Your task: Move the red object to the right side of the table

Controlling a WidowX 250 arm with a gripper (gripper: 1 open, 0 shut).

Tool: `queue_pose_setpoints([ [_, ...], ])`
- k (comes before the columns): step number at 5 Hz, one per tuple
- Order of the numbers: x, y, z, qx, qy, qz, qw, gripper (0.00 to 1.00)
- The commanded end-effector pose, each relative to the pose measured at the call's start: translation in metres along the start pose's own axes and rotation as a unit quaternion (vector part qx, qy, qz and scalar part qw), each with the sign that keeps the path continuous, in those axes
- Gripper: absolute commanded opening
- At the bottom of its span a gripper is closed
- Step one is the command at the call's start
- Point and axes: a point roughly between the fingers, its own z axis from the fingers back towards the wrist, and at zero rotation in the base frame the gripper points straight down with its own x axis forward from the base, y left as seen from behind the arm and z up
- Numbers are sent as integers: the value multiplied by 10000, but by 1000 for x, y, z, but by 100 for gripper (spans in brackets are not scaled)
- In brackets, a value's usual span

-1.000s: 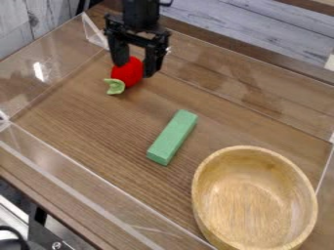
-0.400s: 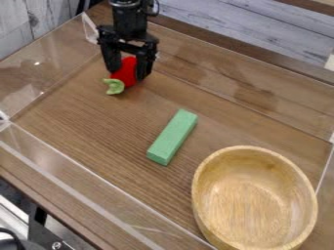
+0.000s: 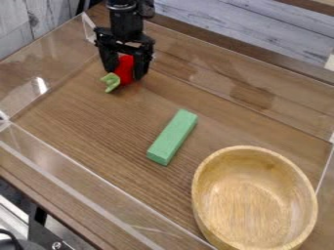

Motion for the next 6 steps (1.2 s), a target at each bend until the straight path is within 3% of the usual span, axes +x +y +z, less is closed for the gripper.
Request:
queue_pose_setpoints([
  [1, 9, 6, 10, 52, -226, 46, 9997, 100],
  [6, 10, -10, -5, -276, 42, 43, 9996, 100],
])
